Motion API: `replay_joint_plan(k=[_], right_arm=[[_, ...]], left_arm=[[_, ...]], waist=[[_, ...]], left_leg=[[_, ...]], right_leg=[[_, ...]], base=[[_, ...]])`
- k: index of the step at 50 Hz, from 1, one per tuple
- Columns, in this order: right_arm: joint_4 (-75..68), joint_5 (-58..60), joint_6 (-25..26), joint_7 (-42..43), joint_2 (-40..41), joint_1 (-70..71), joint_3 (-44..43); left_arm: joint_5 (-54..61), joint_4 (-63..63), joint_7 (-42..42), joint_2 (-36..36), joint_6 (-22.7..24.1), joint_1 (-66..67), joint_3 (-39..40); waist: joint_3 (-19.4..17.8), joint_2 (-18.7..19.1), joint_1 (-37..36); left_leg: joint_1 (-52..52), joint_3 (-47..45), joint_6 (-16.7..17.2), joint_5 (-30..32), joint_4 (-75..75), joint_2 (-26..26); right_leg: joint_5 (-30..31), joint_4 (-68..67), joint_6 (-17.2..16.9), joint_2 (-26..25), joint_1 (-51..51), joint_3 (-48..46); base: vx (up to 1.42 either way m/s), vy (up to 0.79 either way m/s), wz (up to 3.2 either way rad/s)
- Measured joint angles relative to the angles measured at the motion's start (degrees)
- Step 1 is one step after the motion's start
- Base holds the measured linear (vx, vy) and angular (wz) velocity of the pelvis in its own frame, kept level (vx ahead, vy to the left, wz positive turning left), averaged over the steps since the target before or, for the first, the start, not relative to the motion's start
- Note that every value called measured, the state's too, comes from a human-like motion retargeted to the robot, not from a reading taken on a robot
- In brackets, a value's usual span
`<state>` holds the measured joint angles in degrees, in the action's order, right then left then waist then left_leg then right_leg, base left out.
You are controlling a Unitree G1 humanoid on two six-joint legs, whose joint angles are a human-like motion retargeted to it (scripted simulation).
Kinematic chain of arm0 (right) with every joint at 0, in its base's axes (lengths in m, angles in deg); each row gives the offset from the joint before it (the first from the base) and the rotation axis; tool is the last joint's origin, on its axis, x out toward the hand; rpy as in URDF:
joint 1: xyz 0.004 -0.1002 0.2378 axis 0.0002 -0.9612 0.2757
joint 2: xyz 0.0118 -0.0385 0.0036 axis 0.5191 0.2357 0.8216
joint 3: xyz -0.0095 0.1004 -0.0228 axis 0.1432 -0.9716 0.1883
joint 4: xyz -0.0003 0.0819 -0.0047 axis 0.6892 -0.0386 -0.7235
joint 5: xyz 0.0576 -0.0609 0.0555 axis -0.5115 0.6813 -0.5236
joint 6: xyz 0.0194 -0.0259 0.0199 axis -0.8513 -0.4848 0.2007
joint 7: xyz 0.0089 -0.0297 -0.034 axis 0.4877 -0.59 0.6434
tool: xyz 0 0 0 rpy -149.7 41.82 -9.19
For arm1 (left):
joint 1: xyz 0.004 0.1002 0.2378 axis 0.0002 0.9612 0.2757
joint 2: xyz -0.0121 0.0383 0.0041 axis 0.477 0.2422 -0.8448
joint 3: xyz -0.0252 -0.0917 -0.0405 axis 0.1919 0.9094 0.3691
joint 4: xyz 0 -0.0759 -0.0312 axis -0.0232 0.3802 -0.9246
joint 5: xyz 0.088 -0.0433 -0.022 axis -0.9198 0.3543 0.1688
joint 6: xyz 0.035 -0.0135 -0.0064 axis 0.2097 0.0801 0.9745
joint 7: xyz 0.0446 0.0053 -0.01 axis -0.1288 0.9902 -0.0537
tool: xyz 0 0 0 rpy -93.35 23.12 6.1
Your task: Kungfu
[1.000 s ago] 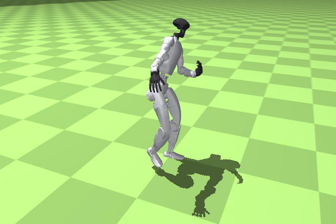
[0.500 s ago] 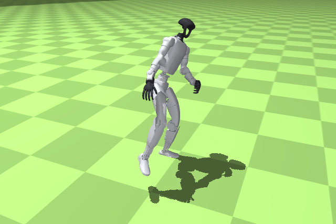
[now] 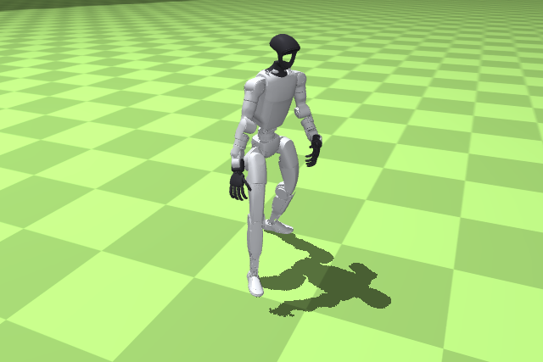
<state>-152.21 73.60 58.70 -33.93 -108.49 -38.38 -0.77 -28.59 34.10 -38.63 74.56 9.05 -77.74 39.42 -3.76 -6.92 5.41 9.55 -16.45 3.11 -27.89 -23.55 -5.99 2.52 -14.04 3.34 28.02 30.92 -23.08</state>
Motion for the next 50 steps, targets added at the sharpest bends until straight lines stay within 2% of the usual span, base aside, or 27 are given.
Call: replay_joint_plan(k=[2, 3, 6, 9, 12, 15, 19, 25, 29, 33, 36, 37, 40, 42, 44, 46, 50], right_arm=[[-0.6, -2.1, 1.9, -0.5, 0.6, 2.5, -0.1], [-0.6, -3.5, 2.9, -1.2, 0.7, 4.3, -0.2], [0.4, -7.6, 4.7, -5.6, 1.3, 11.1, 2.1], [2.7, -10.3, 6.3, -9.5, 3.1, 15.3, 4.5], [5.4, -9.9, 6.0, -12.6, 3.7, 19.0, 7.3], [9.3, -6.9, 8.6, -14.7, 4.8, 22.1, 10.5], [13.6, 0.0, 7.4, -18.7, 6.4, 24.2, 11.3], [19.0, -4.9, 3.7, -25.2, 7.5, 23.4, 13.9], [24.3, -13.6, 1.1, -27.7, 8.2, 21.4, 17.0], [35.5, -22.9, -0.1, -31.4, 8.2, 18.4, 23.3], [46.7, -27.4, -0.2, -33.7, 9.8, 15.5, 27.2], [50.9, -29.3, 0.3, -34.5, 10.4, 14.5, 28.6], [64.8, -36.9, 2.5, -37.4, 12.5, 11.4, 32.8], [72.6, -39.8, 2.2, -37.9, 13.8, 10.1, 35.0], [78.2, -39.2, 0.4, -37.2, 15.0, 8.9, 36.3], [81.2, -36.7, -1.5, -35.2, 16.0, 7.8, 36.8], [81.1, -34.5, -4.6, -31.0, 17.6, 6.8, 37.6]], left_arm=[[-3.0, 1.8, 1.3, -1.7, 3.1, -3.7, -1.7], [-5.1, 2.9, 2.2, -3.4, 4.6, -5.8, -2.0], [-10.4, 8.5, 5.8, -8.5, 7.9, -13.7, -1.4], [-15.3, 15.4, 10.2, -11.5, 9.4, -21.6, -3.8], [-23.5, 20.4, 15.0, -13.5, 9.5, -29.5, -6.6], [-34.5, 22.7, 21.6, -12.9, 8.7, -36.3, -8.9], [-47.7, 25.7, 28.1, -13.2, 6.5, -39.6, -7.0], [-45.3, 27.8, 25.2, -13.0, 9.2, -39.9, -5.0], [-44.3, 19.1, 21.9, -9.1, 9.5, -38.1, -9.3], [-50.6, 4.1, 23.7, -2.1, 3.1, -34.3, -13.6], [-53.5, -7.2, 21.5, 3.0, -1.6, -30.0, -14.5], [-53.0, -11.4, 19.5, 4.9, -4.1, -28.6, -15.0], [-48.4, -27.7, 12.0, 12.9, -15.2, -23.7, -16.7], [-46.9, -36.9, 12.4, 17.1, -20.3, -19.9, -16.2], [-45.4, -45.4, 15.2, 20.8, -22.3, -16.7, -15.3], [-45.4, -52.1, 18.5, 24.2, -22.2, -14.0, -14.4], [-51.5, -56.1, 22.3, 27.0, -23.9, -9.7, -12.9]], waist=[[-0.4, -1.4, 0.3], [-1.2, -1.0, 0.3], [-3.4, 0.6, 3.1], [-3.4, 4.9, 7.1], [-4.8, 7.8, 8.1], [-6.1, 9.6, 8.9], [-7.6, 12.1, 11.0], [-8.8, 13.4, 10.6], [-8.9, 14.3, 10.8], [-8.5, 14.9, 9.9], [-7.9, 15.5, 8.9], [-7.7, 15.8, 8.6], [-7.0, 16.7, 7.8], [-6.5, 17.2, 7.1], [-6.0, 17.6, 6.4], [-5.5, 17.8, 5.7], [-4.9, 17.8, 4.4]], left_leg=[[0.4, -0.6, 1.6, -0.3, -0.8, 1.4], [0.8, -0.7, 2.3, -0.2, -1.0, 1.2], [2.6, -0.3, 3.9, 0.1, -0.6, 1.4], [5.6, 5.9, 5.5, 0.4, 1.0, 0.7], [6.1, 8.8, 7.3, 1.2, 4.2, 0.5], [5.7, 7.3, 9.3, 2.3, 8.0, -0.2], [5.6, 4.3, 10.0, 3.1, 11.1, -1.6], [4.8, 1.6, 10.7, 4.3, 13.3, -2.4], [5.0, 1.4, 11.0, 4.8, 13.6, -2.6], [4.3, 1.2, 11.1, 4.9, 14.1, -2.3], [3.5, 1.1, 10.9, 4.2, 14.5, -1.9], [3.3, 1.2, 10.8, 3.8, 14.5, -1.8], [3.0, 1.6, 10.7, 2.6, 14.4, -1.4], [2.8, 1.9, 10.5, 2.0, 13.9, -1.2], [2.6, 2.3, 10.2, 1.8, 13.3, -0.9], [2.4, 2.7, 9.9, 1.7, 12.7, -0.5], [1.5, 3.5, 9.2, 1.6, 12.0, 0.2]], right_leg=[[3.6, -6.0, -6.1, 0.2, 7.6, 13.2], [2.4, -9.2, -6.8, 0.5, 10.7, 14.8], [-1.4, -15.1, -5.3, 2.5, 16.8, 11.6], [-4.7, -19.7, -4.7, -0.8, 23.2, 15.3], [-5.1, -20.7, -3.4, -2.2, 27.1, 14.6], [-6.0, -22.0, -2.4, -4.1, 30.8, 15.0], [-6.5, -22.5, -1.8, -5.1, 33.1, 14.0], [-6.2, -22.2, -1.3, -6.8, 34.2, 14.1], [-6.3, -22.2, -1.6, -6.2, 33.7, 14.1], [-5.9, -21.5, -2.1, -5.8, 32.6, 14.4], [-5.4, -20.8, -2.6, -5.3, 31.6, 14.4], [-5.2, -20.6, -2.8, -5.0, 31.2, 14.3], [-4.6, -20.1, -3.4, -4.3, 30.2, 14.1], [-4.2, -19.7, -3.7, -3.7, 29.4, 13.9], [-3.8, -19.4, -4.0, -2.9, 28.4, 13.7], [-3.5, -19.0, -4.3, -2.0, 27.2, 13.4], [-3.1, -18.7, -4.7, -0.3, 24.8, 12.1]], base=[[-0.71, -0.81, 0.18], [-0.91, -0.69, -0.03], [-0.94, -0.45, -0.11], [-0.65, -0.3, 0.29], [-0.58, -0.17, -0.3], [-0.4, -0.05, -0.4], [-0.25, -0.07, -0.11], [-0.07, 0.02, -0.23], [0.06, 0.05, 0.18], [0.14, 0.14, 0.06], [0.16, 0.22, -0.04], [0.17, 0.26, 0.01], [0.18, 0.25, 0.03], [0.2, 0.21, 0.08], [0.2, 0.19, 0.17], [0.18, 0.15, 0.18], [0.17, 0.11, 0.12]])
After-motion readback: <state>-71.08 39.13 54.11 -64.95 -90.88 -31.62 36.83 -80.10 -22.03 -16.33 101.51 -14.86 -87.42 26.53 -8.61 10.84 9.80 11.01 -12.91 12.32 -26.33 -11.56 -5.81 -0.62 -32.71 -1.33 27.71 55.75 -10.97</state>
